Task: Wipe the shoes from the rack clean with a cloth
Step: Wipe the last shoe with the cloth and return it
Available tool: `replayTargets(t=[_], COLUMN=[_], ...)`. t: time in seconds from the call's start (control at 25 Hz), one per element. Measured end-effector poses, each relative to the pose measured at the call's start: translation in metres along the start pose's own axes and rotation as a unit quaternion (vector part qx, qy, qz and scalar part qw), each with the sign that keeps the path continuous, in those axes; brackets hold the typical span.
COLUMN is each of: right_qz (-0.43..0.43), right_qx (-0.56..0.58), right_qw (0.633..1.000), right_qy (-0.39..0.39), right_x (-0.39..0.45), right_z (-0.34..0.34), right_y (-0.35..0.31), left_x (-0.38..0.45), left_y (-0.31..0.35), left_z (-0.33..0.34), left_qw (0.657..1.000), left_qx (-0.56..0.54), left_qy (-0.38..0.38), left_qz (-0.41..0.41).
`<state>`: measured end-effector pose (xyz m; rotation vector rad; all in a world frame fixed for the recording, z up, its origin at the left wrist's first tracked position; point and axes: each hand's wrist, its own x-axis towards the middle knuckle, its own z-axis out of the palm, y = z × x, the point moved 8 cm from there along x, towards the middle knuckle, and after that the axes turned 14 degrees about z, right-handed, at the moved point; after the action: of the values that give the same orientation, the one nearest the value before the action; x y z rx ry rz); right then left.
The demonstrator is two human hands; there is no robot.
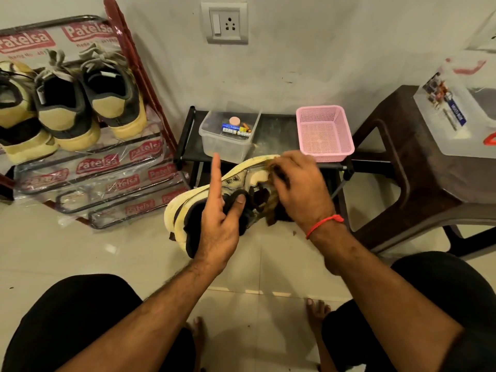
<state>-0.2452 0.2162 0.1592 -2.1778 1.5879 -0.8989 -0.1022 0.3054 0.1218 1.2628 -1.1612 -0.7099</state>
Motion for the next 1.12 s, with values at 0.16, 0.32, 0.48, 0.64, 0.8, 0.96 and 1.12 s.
replayTargets(t=[0.16,0.32,0.48,0.64,0.8,0.96,1.12], right_qz=[0.013,-0.004,0.077,-0.112,0.025,-0.138,0.029], right_qx=[-0.014,-0.025,0.007,0.005,0.039,-0.012,-0.018], right_qw=[1.000,1.000,0.996,0.992,0.998,0.988,0.999], right_qy=[0.002,-0.010,0.046,-0.057,0.037,-0.060,0.002], right_x=[-0.013,-0.006,0.008,-0.037,0.012,-0.043,0.014], right_z=[0.009,0.005,-0.017,0.020,-0.022,0.022,-0.018], right_y=[-0.013,-0.005,0.032,-0.031,0.020,-0.039,0.023], left_x=[-0.001,0.002,0.008,0.016,0.012,0.013,0.010], left_y=[-0.008,-0.001,-0.009,-0.021,-0.015,-0.014,-0.008], left_z=[-0.006,-0.006,-0.021,-0.027,-0.014,-0.016,-0.011], left_qw=[1.000,1.000,0.995,0.970,0.964,0.964,0.983], left_qx=[-0.006,-0.011,-0.060,-0.178,-0.213,-0.207,-0.129], left_qy=[0.016,0.019,0.079,0.137,0.095,0.088,0.010], left_qz=[-0.008,0.004,-0.024,-0.094,-0.131,-0.139,-0.132])
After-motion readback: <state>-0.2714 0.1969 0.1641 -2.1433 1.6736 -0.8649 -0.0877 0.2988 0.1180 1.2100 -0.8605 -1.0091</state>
